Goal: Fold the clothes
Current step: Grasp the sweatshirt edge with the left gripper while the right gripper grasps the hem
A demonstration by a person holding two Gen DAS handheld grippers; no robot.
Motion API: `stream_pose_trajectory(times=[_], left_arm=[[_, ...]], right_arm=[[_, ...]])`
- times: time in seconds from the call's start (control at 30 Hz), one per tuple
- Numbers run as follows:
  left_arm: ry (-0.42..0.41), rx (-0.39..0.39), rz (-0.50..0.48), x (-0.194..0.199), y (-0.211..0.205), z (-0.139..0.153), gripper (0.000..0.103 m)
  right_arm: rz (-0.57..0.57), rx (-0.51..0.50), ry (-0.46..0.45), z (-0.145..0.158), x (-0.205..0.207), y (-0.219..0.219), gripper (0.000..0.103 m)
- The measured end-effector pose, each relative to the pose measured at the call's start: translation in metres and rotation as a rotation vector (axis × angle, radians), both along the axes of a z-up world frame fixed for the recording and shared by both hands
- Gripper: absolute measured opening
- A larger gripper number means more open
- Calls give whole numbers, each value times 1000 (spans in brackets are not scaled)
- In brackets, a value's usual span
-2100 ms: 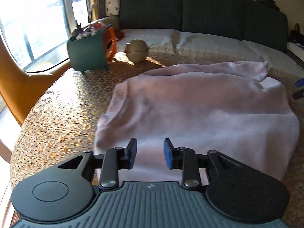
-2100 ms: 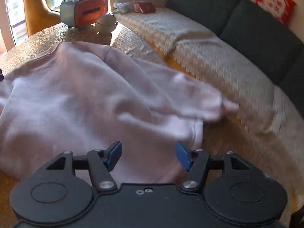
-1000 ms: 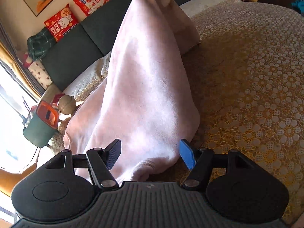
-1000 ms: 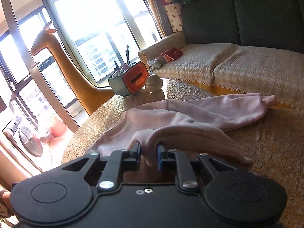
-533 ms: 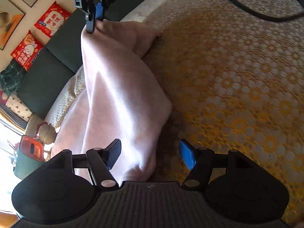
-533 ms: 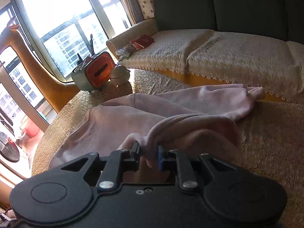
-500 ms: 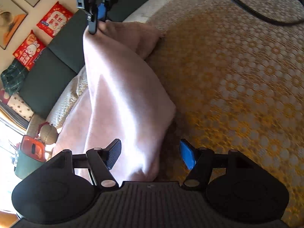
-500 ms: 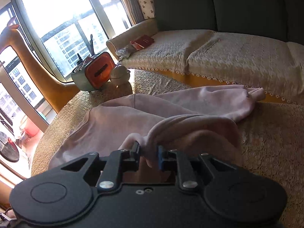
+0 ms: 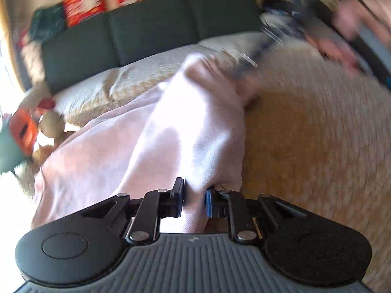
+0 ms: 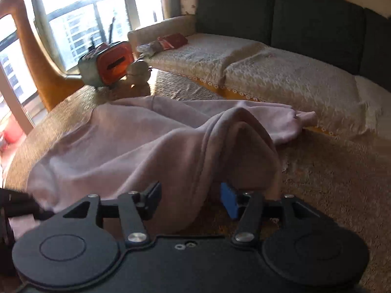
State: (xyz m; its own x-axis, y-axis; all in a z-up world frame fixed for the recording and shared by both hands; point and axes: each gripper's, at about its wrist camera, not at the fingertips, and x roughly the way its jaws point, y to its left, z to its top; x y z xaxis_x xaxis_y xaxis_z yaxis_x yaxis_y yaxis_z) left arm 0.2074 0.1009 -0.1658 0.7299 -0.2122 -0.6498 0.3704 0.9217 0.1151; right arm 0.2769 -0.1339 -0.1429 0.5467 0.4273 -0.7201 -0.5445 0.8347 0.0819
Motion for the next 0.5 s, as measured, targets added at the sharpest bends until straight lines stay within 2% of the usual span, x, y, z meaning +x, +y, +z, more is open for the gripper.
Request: stream_pose_trajectory(times=[0.13,0.23,0.33,0.5], left_arm=[[11,-107,49,10,14,24,16],[10,-118,49,9,13,31,16],[10,-98,41,-1,9,30,16],[22,-110,51,-6,16,27,16]], right_arm=[[139,-142,-96,-24,-72,19,103],[191,-184,-206,-39,-117,47,103],[163,-157,-252,-49,-129,75,103],[97,-95,-199,-59,-119,105,103]])
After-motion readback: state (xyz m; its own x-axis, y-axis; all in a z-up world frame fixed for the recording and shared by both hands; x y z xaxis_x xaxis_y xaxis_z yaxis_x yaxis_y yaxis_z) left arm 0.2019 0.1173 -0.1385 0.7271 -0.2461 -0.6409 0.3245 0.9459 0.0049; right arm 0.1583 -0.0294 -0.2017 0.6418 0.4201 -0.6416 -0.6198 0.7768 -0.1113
